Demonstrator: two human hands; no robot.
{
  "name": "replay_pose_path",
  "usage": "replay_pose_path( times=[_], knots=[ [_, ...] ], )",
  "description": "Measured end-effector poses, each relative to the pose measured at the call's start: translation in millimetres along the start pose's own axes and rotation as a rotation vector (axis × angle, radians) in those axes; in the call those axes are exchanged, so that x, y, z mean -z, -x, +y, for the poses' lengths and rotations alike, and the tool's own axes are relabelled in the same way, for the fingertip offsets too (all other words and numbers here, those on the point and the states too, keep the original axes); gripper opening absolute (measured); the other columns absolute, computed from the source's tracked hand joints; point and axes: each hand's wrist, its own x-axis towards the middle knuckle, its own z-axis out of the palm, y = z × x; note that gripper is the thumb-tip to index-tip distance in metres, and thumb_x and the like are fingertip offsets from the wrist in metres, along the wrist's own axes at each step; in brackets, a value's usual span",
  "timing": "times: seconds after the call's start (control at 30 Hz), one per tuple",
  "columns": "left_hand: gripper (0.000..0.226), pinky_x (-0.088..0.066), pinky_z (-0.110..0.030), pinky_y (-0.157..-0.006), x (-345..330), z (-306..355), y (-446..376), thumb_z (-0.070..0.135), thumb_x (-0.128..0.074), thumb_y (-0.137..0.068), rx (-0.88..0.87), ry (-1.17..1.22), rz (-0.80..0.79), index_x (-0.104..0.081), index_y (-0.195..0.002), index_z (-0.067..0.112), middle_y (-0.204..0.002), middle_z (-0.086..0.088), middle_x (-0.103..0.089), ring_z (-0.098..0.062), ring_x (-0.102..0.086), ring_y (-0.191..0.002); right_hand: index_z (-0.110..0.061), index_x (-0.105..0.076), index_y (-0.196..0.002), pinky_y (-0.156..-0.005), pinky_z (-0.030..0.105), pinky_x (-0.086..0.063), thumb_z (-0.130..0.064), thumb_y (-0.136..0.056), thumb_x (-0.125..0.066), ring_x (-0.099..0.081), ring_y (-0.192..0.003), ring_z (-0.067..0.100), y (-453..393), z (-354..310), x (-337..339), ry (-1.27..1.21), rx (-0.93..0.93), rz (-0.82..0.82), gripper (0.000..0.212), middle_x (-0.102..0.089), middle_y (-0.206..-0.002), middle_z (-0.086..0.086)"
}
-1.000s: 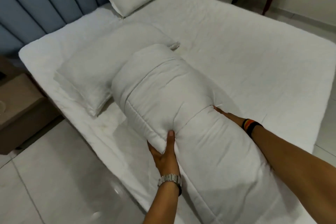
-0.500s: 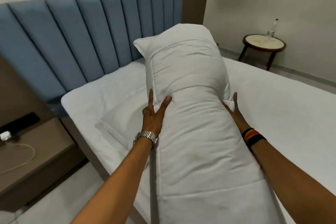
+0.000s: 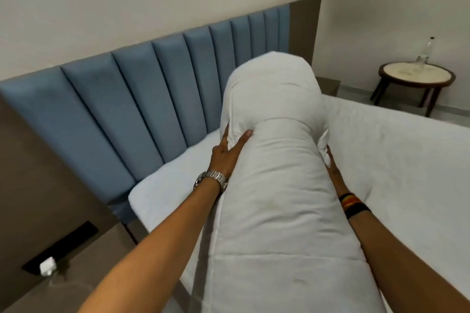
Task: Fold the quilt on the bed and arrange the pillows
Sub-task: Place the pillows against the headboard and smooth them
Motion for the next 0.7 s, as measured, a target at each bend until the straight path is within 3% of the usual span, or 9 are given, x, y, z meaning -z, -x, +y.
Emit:
replay_pose_path(
  times=[0.1,0.17,0.23,0.27,0.37,0.43,0.53,0.6,0.7],
  knots=[
    [0.131,-0.032,-0.025,-0.104,36,12,-72,0.103,-0.061,-0.044,-0.023,-0.059,-0.033,-0.026,-0.160,0.053,-0.163,0.003,-0.042,-0.021,-0.050,-0.141,0.002,-0.049,-0.142,-0.096,-0.007,-0.023,-0.006,-0.109,-0.047,-0.043,-0.120,0.018,-44,-7,-57,-0.048,0.048,0.103,0.034,-0.046,-0.137,0.004],
    [0.132,-0.030,-0.024,-0.105,60,18,-114,0.104,-0.060,-0.043,-0.020,-0.087,-0.038,-0.026,-0.160,0.053,-0.164,0.006,-0.041,-0.021,-0.046,-0.144,-0.008,-0.054,-0.130,-0.110,0.015,-0.031,-0.004,-0.110,-0.042,-0.051,-0.107,0.014,-67,-19,-91,-0.137,-0.028,0.105,0.024,-0.051,-0.128,0.004],
    [0.127,-0.031,-0.025,-0.103,86,27,-159,0.102,-0.058,-0.048,-0.052,-0.132,-0.067,-0.023,-0.160,0.054,-0.165,0.005,-0.040,-0.021,-0.047,-0.142,0.002,-0.049,-0.139,-0.120,0.034,-0.032,-0.001,-0.110,-0.039,-0.053,-0.117,0.023,-96,-31,-126,-0.188,-0.030,0.130,0.031,-0.052,-0.136,0.012],
    [0.127,-0.031,-0.026,-0.103,98,31,-184,0.102,-0.058,-0.049,-0.065,-0.152,-0.095,-0.022,-0.160,0.054,-0.165,0.004,-0.040,-0.020,-0.048,-0.139,0.010,-0.045,-0.143,-0.121,0.033,-0.034,0.000,-0.110,-0.040,-0.051,-0.123,0.026,-111,-34,-143,-0.198,-0.033,0.144,0.035,-0.051,-0.140,0.015],
    [0.121,-0.030,-0.026,-0.104,127,30,-260,0.100,-0.056,-0.056,-0.090,-0.226,-0.191,-0.021,-0.162,0.052,-0.165,0.006,-0.039,-0.017,-0.047,-0.138,0.014,-0.048,-0.136,-0.097,0.005,-0.040,-0.007,-0.106,-0.055,-0.047,-0.120,0.022,-146,-26,-196,-0.229,-0.059,0.204,0.038,-0.053,-0.136,0.019],
    [0.114,-0.029,-0.027,-0.107,147,23,-319,0.097,-0.054,-0.064,-0.097,-0.270,-0.271,-0.021,-0.162,0.050,-0.167,0.008,-0.037,-0.017,-0.044,-0.143,0.004,-0.046,-0.130,-0.103,0.018,-0.041,-0.028,-0.096,-0.065,-0.047,-0.121,0.024,-172,-20,-239,-0.339,-0.144,0.227,0.051,-0.050,-0.138,0.014],
    [0.104,-0.032,-0.033,-0.116,181,4,-406,0.091,-0.052,-0.074,-0.118,-0.343,-0.383,-0.022,-0.163,0.047,-0.167,0.008,-0.037,-0.019,-0.041,-0.149,-0.017,-0.026,-0.162,-0.122,0.047,-0.035,-0.030,-0.104,-0.063,-0.044,-0.144,0.030,-204,2,-312,-0.384,-0.235,0.296,0.070,-0.041,-0.160,0.006],
    [0.091,-0.030,-0.031,-0.118,206,-32,-457,0.082,-0.052,-0.087,-0.107,-0.376,-0.423,-0.023,-0.164,0.043,-0.167,0.007,-0.037,-0.019,-0.039,-0.151,-0.039,-0.014,-0.165,-0.119,0.045,-0.038,-0.050,-0.099,-0.063,-0.044,-0.145,0.027,-208,27,-364,-0.349,-0.396,0.276,0.083,-0.042,-0.159,-0.003],
    [0.090,-0.017,-0.045,-0.129,226,-127,-488,0.089,-0.038,-0.086,0.018,-0.636,-0.477,-0.013,-0.163,0.051,-0.175,0.003,-0.014,-0.024,-0.020,-0.160,-0.048,-0.012,-0.164,-0.111,0.058,-0.046,-0.063,-0.089,-0.067,-0.047,-0.142,0.034,-200,67,-419,-0.289,-0.696,0.236,0.094,-0.044,-0.160,0.009]
  ],
)
